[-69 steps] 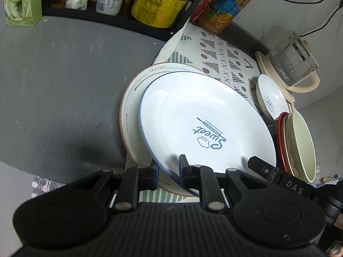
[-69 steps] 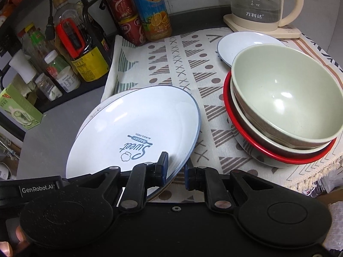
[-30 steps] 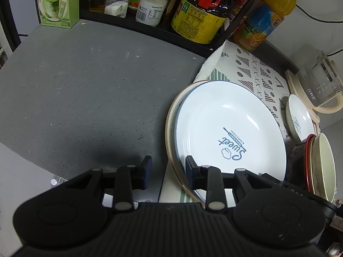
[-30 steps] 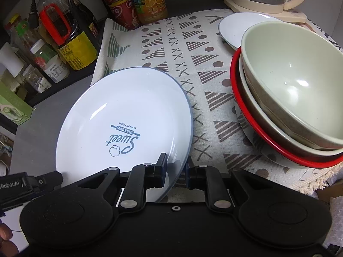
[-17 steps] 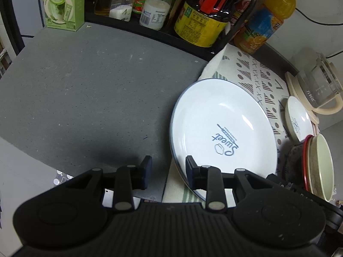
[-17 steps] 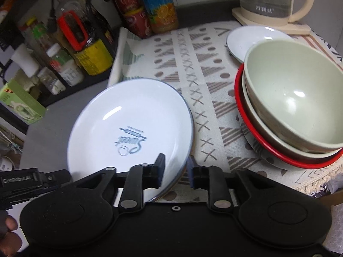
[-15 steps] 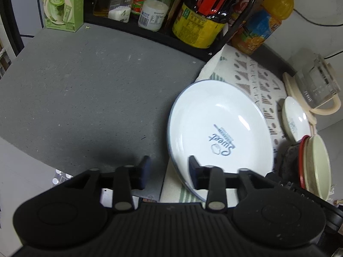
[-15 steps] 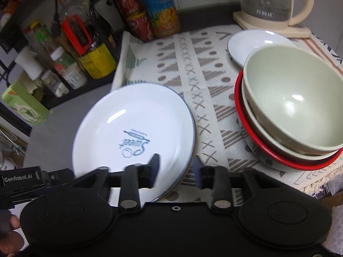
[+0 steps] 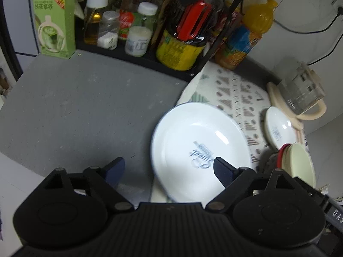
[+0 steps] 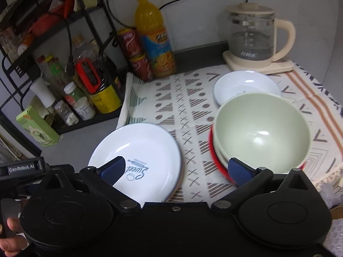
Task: Organize plates and bowls
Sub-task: 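Open both grippers and pull back from the plate stack, then move both grippers to the 'BAKERY' plate and close on its rim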
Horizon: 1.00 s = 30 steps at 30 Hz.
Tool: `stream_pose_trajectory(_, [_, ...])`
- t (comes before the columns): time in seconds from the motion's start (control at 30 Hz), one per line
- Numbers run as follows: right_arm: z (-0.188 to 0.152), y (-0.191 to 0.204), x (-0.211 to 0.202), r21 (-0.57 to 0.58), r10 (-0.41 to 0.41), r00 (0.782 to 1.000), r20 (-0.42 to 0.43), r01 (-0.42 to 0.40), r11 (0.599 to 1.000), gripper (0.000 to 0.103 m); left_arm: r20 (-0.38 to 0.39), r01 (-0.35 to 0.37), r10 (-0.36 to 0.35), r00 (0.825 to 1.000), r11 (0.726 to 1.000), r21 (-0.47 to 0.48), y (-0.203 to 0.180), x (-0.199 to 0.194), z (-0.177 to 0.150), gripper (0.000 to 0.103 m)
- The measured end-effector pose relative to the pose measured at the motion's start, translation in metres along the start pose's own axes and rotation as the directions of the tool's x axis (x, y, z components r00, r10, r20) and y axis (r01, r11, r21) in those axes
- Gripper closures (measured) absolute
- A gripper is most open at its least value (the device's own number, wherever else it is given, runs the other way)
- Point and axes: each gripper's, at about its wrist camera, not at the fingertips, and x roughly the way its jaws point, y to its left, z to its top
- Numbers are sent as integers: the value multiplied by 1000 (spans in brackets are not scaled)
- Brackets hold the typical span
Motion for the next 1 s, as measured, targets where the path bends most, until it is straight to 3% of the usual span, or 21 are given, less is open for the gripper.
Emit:
stream_pose_trajectory(0.17, [8, -16, -10, 57, 0, 1000, -2, 0, 998, 0, 4, 11, -12, 1000, 998, 61, -22, -6, 8, 14])
stream_pose_trajectory(0.37, [19, -37, -19, 83, -41, 999, 19, 40, 996, 0, 9, 41, -42, 999, 991, 131, -52, -7, 15, 0])
stream_pose_trajectory(0.47, [25, -50, -20, 101, -46, 998, 36, 42, 994, 0, 10, 47, -49, 999, 985, 168, -70, -1, 18, 0])
stream_pose_trajectory(0.57, [33, -64, -22, 112, -107, 992, 71, 99, 989, 0, -4, 64, -65, 998, 978, 197, -88, 3, 21, 0])
stream_pose_trajectory(0.8, [53, -99, -25, 148, -123, 984, 130, 103, 984, 0, -9, 91, -92, 996, 968, 236, -129, 15, 33, 0])
stream_pose_trajectory(1.0, [70, -130, -18, 163, -141, 982, 122, 120, 979, 0, -8, 100, -102, 995, 957, 271, -165, 28, 40, 0])
